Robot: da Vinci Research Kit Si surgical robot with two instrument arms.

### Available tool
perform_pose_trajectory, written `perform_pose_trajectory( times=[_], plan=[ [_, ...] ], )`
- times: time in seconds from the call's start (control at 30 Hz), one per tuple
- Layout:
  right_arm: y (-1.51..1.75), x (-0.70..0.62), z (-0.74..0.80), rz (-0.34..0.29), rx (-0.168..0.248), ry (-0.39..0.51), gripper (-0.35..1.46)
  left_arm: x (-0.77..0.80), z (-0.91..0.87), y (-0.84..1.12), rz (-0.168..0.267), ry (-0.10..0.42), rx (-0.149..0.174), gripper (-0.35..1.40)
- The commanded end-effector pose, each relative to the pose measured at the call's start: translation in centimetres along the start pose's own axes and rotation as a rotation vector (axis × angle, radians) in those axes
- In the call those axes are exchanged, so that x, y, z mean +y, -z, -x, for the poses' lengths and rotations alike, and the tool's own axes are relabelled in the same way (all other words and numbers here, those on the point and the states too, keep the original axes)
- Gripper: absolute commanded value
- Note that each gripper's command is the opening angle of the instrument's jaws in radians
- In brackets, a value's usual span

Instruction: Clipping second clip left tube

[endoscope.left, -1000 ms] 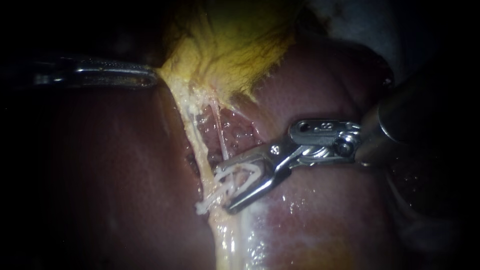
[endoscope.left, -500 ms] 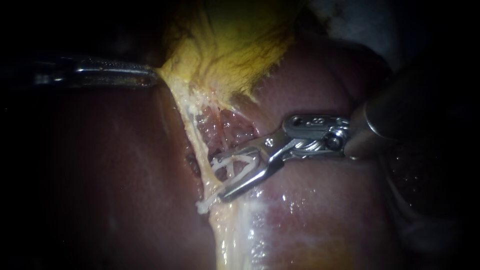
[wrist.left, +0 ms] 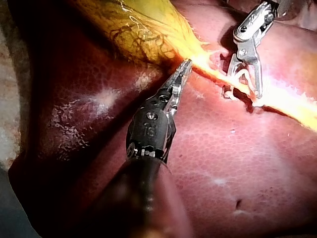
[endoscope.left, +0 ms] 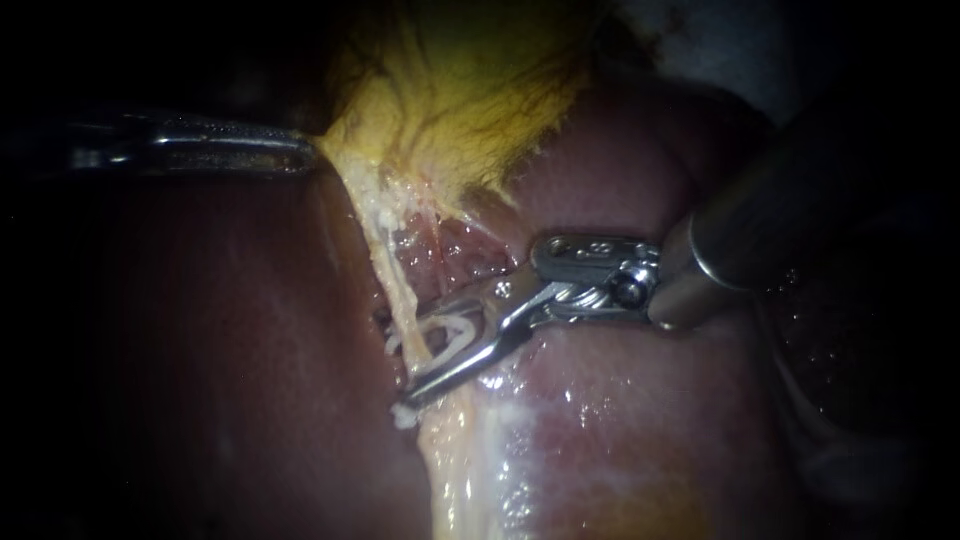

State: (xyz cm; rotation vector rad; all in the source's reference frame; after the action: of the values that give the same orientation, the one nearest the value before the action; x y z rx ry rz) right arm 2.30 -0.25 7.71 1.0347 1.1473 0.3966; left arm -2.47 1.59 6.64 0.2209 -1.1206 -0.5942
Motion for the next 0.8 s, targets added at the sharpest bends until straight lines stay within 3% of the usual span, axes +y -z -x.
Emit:
perform_pose_trajectory(
  times=[0.03, 0.43, 0.57, 0.73, 0.8],
  plan=[
    [-0.02, -0.03, -0.01, -0.004, 0.009, 0.001, 0.58, 0.0, 0.0, 0.0, 0.0, 0.0, 0.0, -0.35],
    [-0.15, -0.33, -0.09, -0.111, 0.065, -0.001, 0.57, 0.0, 0.0, 0.0, 0.0, 0.0, 0.0, -0.35],
    [-0.16, -0.44, -0.15, -0.146, 0.062, 0.0, 0.53, 0.0, 0.0, 0.0, 0.0, 0.0, 0.0, -0.35],
    [-0.17, -0.44, -0.17, -0.16, 0.054, 0.002, 0.45, 0.0, 0.0, 0.0, 0.0, 0.0, 0.0, -0.35],
    [-0.15, -0.42, -0.18, -0.162, 0.053, 0.002, 0.32, 0.0, 0.0, 0.0, 0.0, 0.0, 0.0, -0.35]
  ],
)
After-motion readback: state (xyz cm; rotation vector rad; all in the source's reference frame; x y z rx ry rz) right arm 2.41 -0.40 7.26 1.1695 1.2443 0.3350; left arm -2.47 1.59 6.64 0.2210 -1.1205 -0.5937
